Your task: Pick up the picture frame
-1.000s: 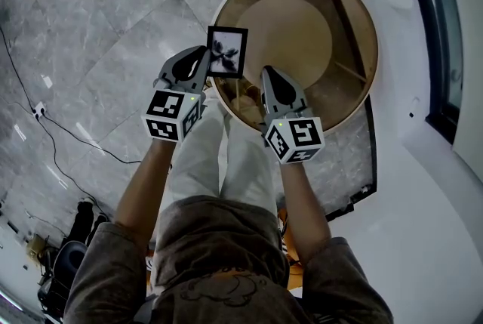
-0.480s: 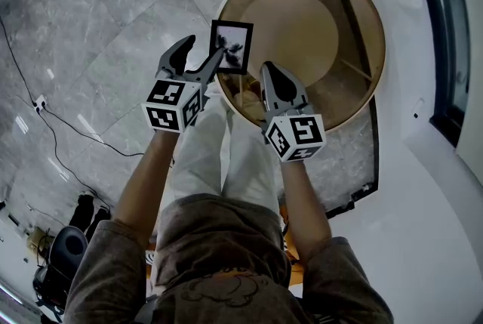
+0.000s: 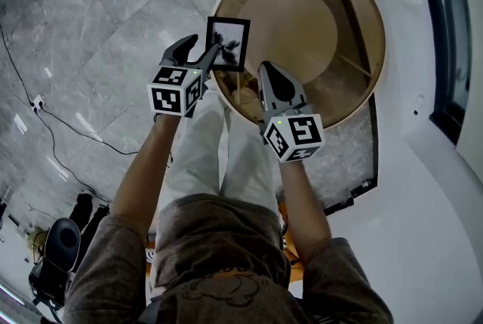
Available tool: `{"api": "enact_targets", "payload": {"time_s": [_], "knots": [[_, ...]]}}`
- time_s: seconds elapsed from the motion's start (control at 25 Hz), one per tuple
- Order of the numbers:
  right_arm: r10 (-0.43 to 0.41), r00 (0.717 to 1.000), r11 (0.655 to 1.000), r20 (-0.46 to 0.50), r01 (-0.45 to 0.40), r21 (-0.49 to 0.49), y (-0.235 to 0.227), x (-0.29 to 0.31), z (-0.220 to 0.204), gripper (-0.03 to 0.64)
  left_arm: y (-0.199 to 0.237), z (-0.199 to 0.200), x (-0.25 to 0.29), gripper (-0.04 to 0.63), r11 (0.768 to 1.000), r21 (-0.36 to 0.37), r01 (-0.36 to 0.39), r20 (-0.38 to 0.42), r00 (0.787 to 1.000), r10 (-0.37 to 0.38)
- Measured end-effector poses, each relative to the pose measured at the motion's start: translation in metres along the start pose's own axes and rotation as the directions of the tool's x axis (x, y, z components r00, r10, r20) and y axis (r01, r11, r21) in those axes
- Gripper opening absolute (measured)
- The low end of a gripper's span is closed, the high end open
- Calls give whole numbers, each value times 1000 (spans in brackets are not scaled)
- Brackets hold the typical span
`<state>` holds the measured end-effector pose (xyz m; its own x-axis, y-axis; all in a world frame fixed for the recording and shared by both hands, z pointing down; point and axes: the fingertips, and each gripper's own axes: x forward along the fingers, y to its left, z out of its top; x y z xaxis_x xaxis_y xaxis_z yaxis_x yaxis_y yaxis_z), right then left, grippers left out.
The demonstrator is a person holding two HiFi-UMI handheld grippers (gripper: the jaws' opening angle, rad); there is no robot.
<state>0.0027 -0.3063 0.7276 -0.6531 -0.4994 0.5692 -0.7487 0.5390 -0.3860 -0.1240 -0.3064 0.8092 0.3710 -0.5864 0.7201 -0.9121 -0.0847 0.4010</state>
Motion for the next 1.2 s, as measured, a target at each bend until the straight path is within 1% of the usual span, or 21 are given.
{"api": "enact_targets", "payload": {"time_s": [0.16, 0.36, 0.56, 0.72, 0.88, 1.04, 1.08, 1.2], "knots": [[2, 1000, 1000, -8, -2, -3, 1, -1, -4, 20, 13, -19, 20, 224, 999, -45, -2, -51, 999, -1], [2, 1000, 1000, -21, -2, -5, 0, -2, -8, 20, 27, -38, 42, 210, 997, -80, -23, -100, 995, 15], [0, 1000, 1000, -28, 0, 0, -3, -4, -14, 20, 28, -50, 56, 206, 994, -110, -13, -137, 991, -2], [1, 999, 1000, -32, -1, 4, -3, -4, -16, 20, 30, -53, 61, 207, 987, -159, 1, -131, 991, -22], [-4, 999, 1000, -33, 5, 13, -5, -3, -18, 20, 29, -53, 63, 206, 975, -218, 40, -122, 990, -68], [-3, 999, 1000, -36, 4, 18, -4, -3, -19, 20, 28, -53, 63, 194, 972, -223, 69, -123, 988, -98], [-2, 999, 1000, -37, 3, 19, -4, -3, -20, 20, 28, -53, 63, 182, 973, -219, 71, -124, 987, -100], [0, 999, 1000, -41, 1, 23, -3, -3, -23, 20, 28, -53, 62, 176, 973, -222, 65, -122, 988, -94]]}}
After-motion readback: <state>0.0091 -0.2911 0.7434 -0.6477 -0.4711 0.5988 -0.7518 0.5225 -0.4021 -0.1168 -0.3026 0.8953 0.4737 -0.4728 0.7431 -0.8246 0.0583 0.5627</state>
